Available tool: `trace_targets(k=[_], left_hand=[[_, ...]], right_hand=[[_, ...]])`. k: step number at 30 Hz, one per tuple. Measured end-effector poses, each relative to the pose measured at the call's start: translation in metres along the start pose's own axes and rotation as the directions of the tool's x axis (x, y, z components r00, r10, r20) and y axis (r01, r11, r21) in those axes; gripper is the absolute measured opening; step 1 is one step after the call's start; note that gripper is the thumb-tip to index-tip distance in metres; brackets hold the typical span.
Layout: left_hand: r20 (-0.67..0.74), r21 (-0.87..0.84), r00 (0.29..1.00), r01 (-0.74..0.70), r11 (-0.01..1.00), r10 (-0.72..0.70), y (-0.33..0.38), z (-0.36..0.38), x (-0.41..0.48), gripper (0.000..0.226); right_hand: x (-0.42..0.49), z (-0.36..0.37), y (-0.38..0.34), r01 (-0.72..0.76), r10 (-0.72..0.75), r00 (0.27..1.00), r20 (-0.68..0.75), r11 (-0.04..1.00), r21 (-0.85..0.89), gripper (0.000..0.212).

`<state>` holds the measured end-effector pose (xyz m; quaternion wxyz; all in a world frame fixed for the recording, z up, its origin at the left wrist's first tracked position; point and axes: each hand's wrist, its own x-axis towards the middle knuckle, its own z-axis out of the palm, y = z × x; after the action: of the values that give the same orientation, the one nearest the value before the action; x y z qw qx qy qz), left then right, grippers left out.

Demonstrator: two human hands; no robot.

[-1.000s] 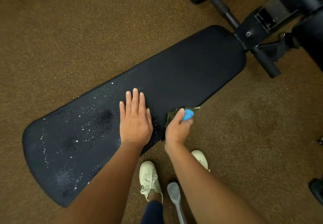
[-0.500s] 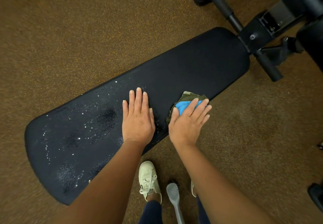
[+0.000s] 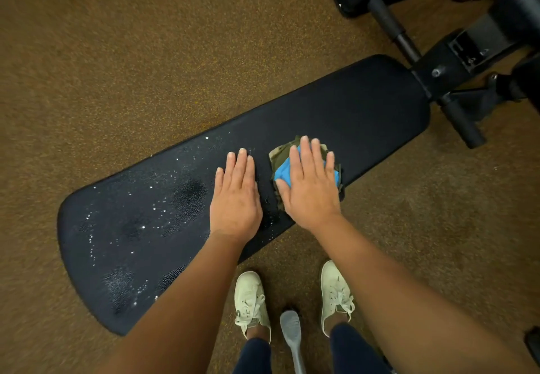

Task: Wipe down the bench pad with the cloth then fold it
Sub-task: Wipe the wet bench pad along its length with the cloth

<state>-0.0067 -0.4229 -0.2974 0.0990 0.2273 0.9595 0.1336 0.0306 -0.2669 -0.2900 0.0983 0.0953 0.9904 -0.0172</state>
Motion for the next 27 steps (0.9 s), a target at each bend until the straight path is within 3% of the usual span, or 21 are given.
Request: trace_targets(k=[3,7,9,13,14,16,18,20,25,27], left_hand=[[0.009,0.031,1.0,0.009,0.999,-0.009,-0.002,-0.001,-0.001,0.058],[-0.018,0.06,0.997,0.076,0.995,-0.075,-0.008,-0.001,-0.001,0.057],[-0.032,0.073,0.994,0.106,0.992,-0.104,-0.011,-0.001,-0.001,0.058],[-0.051,0.056,0.984,0.171,0.984,-0.168,-0.014,0.0,-0.003,0.06],[-0.057,0.046,0.98,0.191,0.981,-0.188,-0.015,0.0,-0.003,0.06],[-0.064,0.032,0.975,0.215,0.976,-0.213,-0.016,0.0,-0.004,0.06],[-0.068,0.032,0.973,0.224,0.974,-0.221,-0.017,0.0,-0.005,0.06],[-0.066,0.037,0.971,0.233,0.972,-0.23,-0.018,-0.001,-0.007,0.06],[-0.065,0.029,0.966,0.253,0.967,-0.251,-0.021,-0.001,-0.01,0.061],[-0.076,0.004,0.964,0.256,0.967,-0.255,-0.022,-0.001,-0.01,0.061]], right_hand=[[0.003,-0.001,-0.023,-0.096,0.096,0.995,0.0,0.994,0.051,0.068],[-0.01,0.002,0.005,0.274,-0.274,0.962,0.003,0.961,0.047,0.065],[-0.001,0.002,0.018,0.331,-0.33,0.944,-0.009,0.943,0.038,0.066],[0.023,-0.004,-0.015,0.041,-0.04,0.999,-0.018,0.997,0.06,0.067],[0.024,-0.004,-0.025,0.025,-0.024,1.0,-0.017,0.998,0.061,0.067],[0.019,-0.001,-0.029,0.141,-0.14,0.99,-0.016,0.988,0.066,0.065],[0.014,0.001,-0.012,0.346,-0.344,0.938,-0.033,0.935,0.08,0.063],[0.017,0.001,0.005,0.429,-0.428,0.903,-0.032,0.901,0.063,0.064],[0.043,-0.008,-0.026,0.145,-0.143,0.989,-0.025,0.984,0.104,0.063],[0.04,-0.006,-0.037,0.22,-0.219,0.976,-0.02,0.972,0.085,0.06]])
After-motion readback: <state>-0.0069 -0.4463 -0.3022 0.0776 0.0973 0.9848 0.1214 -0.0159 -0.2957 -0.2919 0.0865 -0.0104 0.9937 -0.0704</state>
